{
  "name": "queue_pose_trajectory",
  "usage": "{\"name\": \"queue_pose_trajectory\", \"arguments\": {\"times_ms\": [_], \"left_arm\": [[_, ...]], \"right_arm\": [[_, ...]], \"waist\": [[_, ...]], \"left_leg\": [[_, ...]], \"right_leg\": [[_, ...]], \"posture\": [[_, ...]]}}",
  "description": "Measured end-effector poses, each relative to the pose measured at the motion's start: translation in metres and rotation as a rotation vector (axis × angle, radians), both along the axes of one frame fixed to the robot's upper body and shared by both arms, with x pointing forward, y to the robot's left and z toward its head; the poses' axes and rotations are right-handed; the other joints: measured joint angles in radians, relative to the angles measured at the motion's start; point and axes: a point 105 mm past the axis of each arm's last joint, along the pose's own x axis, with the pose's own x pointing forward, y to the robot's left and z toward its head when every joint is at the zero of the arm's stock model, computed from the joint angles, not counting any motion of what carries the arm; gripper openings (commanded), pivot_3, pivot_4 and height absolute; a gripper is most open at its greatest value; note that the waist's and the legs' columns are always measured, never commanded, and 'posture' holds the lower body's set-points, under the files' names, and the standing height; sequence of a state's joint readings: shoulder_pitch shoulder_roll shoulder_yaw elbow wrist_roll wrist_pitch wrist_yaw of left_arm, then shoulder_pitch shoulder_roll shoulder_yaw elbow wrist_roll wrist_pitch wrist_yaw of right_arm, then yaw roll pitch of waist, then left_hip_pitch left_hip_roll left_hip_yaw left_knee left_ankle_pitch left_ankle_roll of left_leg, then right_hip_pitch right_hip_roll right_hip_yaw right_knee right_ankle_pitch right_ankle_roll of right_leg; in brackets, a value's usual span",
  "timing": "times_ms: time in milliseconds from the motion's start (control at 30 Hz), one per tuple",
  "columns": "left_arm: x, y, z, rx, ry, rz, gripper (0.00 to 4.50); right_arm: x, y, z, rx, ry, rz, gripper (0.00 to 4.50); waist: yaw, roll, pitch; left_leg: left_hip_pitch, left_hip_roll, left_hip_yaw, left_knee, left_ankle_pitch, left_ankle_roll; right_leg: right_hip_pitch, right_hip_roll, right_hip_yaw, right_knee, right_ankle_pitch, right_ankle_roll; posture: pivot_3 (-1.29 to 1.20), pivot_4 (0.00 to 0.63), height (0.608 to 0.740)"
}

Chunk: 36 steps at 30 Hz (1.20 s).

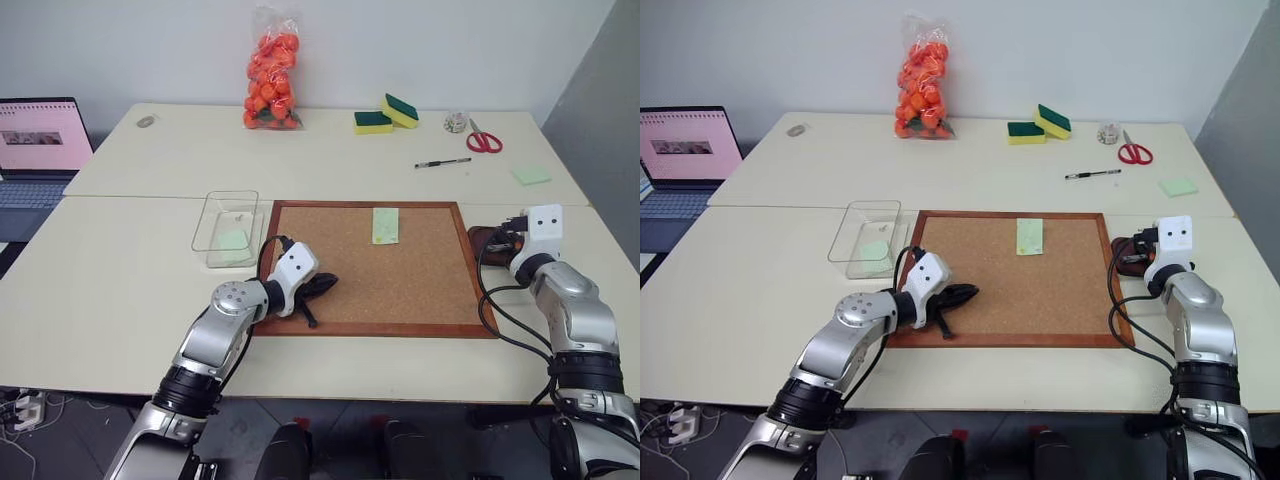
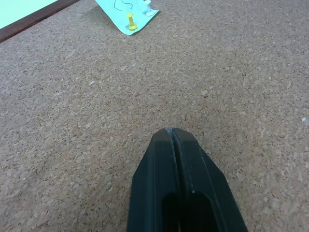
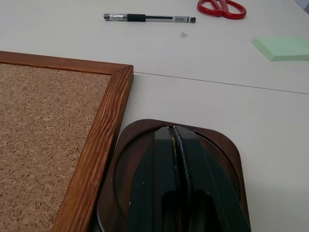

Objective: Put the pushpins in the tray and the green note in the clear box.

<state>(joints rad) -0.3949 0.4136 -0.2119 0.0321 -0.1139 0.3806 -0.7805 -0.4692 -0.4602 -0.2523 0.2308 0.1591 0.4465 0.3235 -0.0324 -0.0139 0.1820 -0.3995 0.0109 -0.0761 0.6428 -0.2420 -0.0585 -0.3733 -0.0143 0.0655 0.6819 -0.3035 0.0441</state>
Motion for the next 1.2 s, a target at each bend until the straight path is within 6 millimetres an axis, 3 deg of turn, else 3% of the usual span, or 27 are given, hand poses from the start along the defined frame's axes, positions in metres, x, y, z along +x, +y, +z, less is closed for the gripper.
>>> {"name": "queue_pose_trajectory", "arguments": {"times_ms": [67, 533, 667, 700, 867, 1100, 1200], "left_arm": [[0.000, 0.000, 0.000, -0.001, 0.001, 0.000, 0.00], [0.000, -0.001, 0.000, -0.003, -0.002, -0.001, 0.00], [0.000, -0.001, 0.001, -0.005, -0.008, -0.003, 0.00], [0.001, -0.001, 0.000, -0.006, -0.008, -0.003, 0.00], [0.001, -0.001, 0.000, -0.006, -0.008, -0.004, 0.00], [0.001, -0.001, 0.000, -0.005, -0.007, -0.001, 0.00], [0.001, 0.000, 0.000, -0.005, -0.006, -0.001, 0.00]], "right_arm": [[0.003, -0.002, 0.001, 0.000, 0.004, -0.004, 0.01], [0.005, -0.004, -0.001, 0.016, 0.017, -0.007, 2.82], [0.004, 0.001, 0.006, 0.028, -0.003, 0.025, 3.57], [0.003, 0.005, 0.012, 0.032, -0.023, 0.046, 3.80], [-0.012, 0.051, 0.035, 0.058, -0.107, 0.271, 3.80], [-0.023, 0.127, 0.005, 0.048, -0.095, 0.472, 3.80], [-0.015, 0.144, -0.005, 0.051, -0.087, 0.472, 3.80]], "waist": [[0.000, 0.000, 0.000], [0.001, 0.000, 0.000], [0.001, 0.000, 0.000], [0.001, 0.000, 0.000], [0.000, 0.000, 0.000], [0.000, 0.000, 0.000], [0.000, 0.000, 0.000]], "left_leg": [[0.000, 0.000, 0.000, 0.000, 0.000, 0.000], [0.000, 0.000, 0.000, 0.000, 0.000, 0.000], [0.000, 0.000, 0.000, 0.000, 0.000, 0.000], [0.000, 0.000, 0.000, 0.000, 0.000, 0.000], [0.000, 0.000, -0.001, 0.000, 0.000, 0.000], [0.000, 0.000, -0.001, 0.001, 0.000, 0.000], [0.000, 0.000, -0.001, 0.001, 0.000, 0.000]], "right_leg": [[0.000, 0.000, 0.000, 0.000, 0.000, 0.000], [0.000, 0.000, 0.000, 0.000, 0.000, 0.000], [0.000, 0.000, 0.000, 0.000, 0.000, 0.000], [0.000, 0.000, 0.000, 0.000, 0.000, 0.000], [0.001, 0.000, -0.001, 0.000, 0.000, 0.000], [0.001, 0.000, -0.001, 0.000, 0.000, 0.000], [0.000, 0.000, -0.001, 0.000, 0.000, 0.000]], "posture": [[0.00, 0.150, 0.740], [0.00, 0.150, 0.740], [0.00, 0.150, 0.740], [0.00, 0.150, 0.740], [0.00, 0.150, 0.740], [0.00, 0.150, 0.740], [0.00, 0.150, 0.740]]}}
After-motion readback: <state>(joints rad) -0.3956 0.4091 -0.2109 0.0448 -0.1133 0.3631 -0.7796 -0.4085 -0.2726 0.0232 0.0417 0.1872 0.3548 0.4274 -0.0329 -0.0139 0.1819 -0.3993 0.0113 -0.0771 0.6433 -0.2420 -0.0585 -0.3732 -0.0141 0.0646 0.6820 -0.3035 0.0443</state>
